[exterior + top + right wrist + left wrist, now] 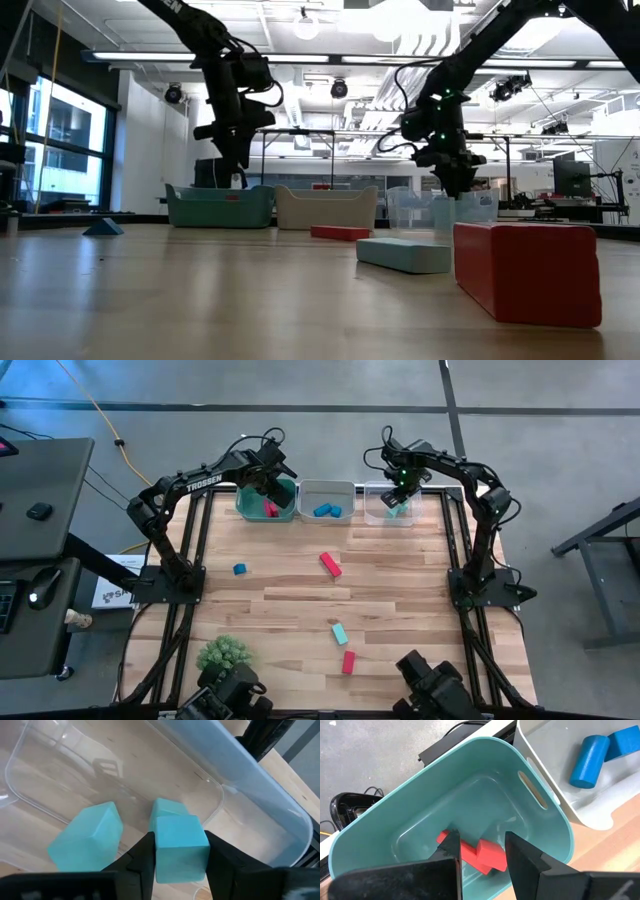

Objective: Sort & place blocks by color
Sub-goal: Put the light blue block into the transparent bin

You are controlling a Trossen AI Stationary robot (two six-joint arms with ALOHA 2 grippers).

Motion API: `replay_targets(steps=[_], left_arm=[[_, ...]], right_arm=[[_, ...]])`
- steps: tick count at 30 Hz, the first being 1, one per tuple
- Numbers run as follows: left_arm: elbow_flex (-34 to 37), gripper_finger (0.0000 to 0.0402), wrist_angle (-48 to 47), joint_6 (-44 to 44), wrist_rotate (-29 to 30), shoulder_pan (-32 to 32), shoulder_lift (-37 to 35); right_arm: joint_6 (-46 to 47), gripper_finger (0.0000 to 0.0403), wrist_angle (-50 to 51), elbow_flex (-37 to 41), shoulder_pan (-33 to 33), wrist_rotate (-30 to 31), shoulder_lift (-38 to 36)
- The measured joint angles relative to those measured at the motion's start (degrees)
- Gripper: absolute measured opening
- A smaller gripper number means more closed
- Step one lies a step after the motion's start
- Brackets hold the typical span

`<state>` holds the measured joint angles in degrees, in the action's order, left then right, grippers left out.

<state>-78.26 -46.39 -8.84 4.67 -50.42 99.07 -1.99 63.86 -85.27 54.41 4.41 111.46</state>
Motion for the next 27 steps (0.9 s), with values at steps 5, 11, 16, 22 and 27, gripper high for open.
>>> replay_targets(steps=[5, 11, 16, 22, 27], left_arm=[[0.00, 0.0076, 0.00, 0.00, 0.00, 0.00, 0.00], [0.00, 0.0076, -0.02, 0.00, 0.00, 0.00, 0.00], [0.00, 0.0076, -0.02, -0.17, 0.00, 0.00, 0.00], [0.00, 0.0095, -0.02, -1.05, 0.00, 0.00, 0.00], [0.00, 0.0128, -0.03, -1.87, 0.00, 0.00, 0.00]], right_arm=[[-0.96, 0.0142, -0.02, 0.00, -0.02, 0.04, 0.00], [-1.64, 0.0171, -0.04, 0.00, -0.02, 0.17, 0.00], [-1.94, 0.0189, 0.06, -0.03, -0.06, 2.59, 0.00], [-1.93, 0.0192, 1.10, -2.01, -0.07, 2.57, 0.02], [-1.28, 0.0193, 2.95, -5.33, -0.07, 2.37, 0.00]])
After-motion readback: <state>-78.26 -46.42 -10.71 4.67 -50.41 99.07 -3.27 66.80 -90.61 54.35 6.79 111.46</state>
